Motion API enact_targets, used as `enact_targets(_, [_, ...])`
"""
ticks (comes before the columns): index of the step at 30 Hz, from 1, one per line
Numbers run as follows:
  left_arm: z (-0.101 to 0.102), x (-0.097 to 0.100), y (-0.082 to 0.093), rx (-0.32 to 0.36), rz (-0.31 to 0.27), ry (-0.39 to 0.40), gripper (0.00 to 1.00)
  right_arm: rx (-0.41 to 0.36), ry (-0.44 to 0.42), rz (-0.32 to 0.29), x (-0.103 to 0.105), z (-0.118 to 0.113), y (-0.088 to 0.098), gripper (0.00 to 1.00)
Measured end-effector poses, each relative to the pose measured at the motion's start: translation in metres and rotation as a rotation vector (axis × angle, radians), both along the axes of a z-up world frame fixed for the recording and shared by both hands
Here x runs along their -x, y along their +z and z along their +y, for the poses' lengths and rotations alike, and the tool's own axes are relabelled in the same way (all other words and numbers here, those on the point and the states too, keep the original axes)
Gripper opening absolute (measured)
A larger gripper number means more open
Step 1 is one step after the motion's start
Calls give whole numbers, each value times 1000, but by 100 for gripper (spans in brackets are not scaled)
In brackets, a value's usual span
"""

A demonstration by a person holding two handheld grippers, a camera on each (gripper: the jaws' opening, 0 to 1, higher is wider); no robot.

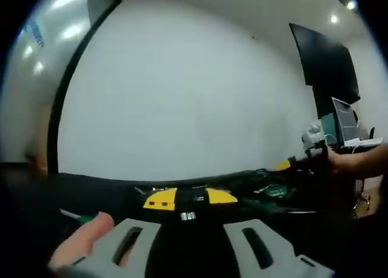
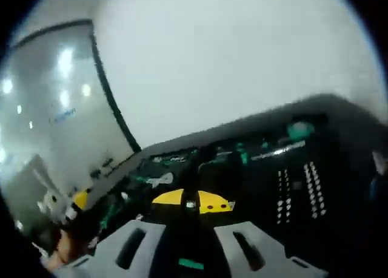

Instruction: Pick up the tools and put them into their designated positions in the toolbox.

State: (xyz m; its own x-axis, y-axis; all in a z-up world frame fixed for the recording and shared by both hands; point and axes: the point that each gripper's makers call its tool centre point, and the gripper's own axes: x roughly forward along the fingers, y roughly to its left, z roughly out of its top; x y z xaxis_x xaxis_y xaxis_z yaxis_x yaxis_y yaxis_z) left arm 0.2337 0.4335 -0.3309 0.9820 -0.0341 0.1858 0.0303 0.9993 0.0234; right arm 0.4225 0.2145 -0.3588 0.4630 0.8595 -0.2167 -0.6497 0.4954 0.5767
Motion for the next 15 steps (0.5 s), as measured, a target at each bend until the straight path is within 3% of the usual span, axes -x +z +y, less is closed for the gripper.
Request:
enact_targets(1, [0, 0, 0, -2, 2, 4, 17, 10, 29, 76, 9, -1, -7, 7])
enact_targets(2, [-1, 1, -1, -8, 8, 12, 17, -33, 106, 187, 27, 5, -4, 13])
enact_targets(3, [-1, 1, -2, -18, 11, 19, 17, -55, 129, 233, 35, 10, 0, 26])
enact_targets(4, [-3, 1, -2, -23, 13, 21, 17, -32, 149, 301, 45, 13, -1, 33])
enact_targets(5, [-4, 2, -1, -25, 12, 22, 17, -28, 164, 329, 53, 16, 3, 34])
enact_targets(8, [-9, 2, -3, -45, 23, 31, 17, 183, 154, 346, 53, 14, -19, 33])
enact_targets(9, [-11, 2, -4, -55, 29, 32, 17, 203, 129, 313, 50, 16, -24, 33])
enact_targets(11, [-16, 2, -6, -80, 43, 31, 17, 255, 118, 353, 45, 18, -43, 31])
enact_targets(12, [-13, -2, -8, -90, 50, 28, 17, 243, 136, 397, 49, 22, -49, 29])
enact_targets(13, [-15, -2, -9, -101, 56, 27, 17, 189, 87, 342, 35, 29, -48, 26])
enact_targets(14, [-17, -2, -10, -106, 56, 28, 17, 239, 90, 352, 36, 23, -55, 16])
enact_targets(15, [-18, -2, -9, -108, 55, 27, 17, 104, 105, 405, 33, 31, -36, 10])
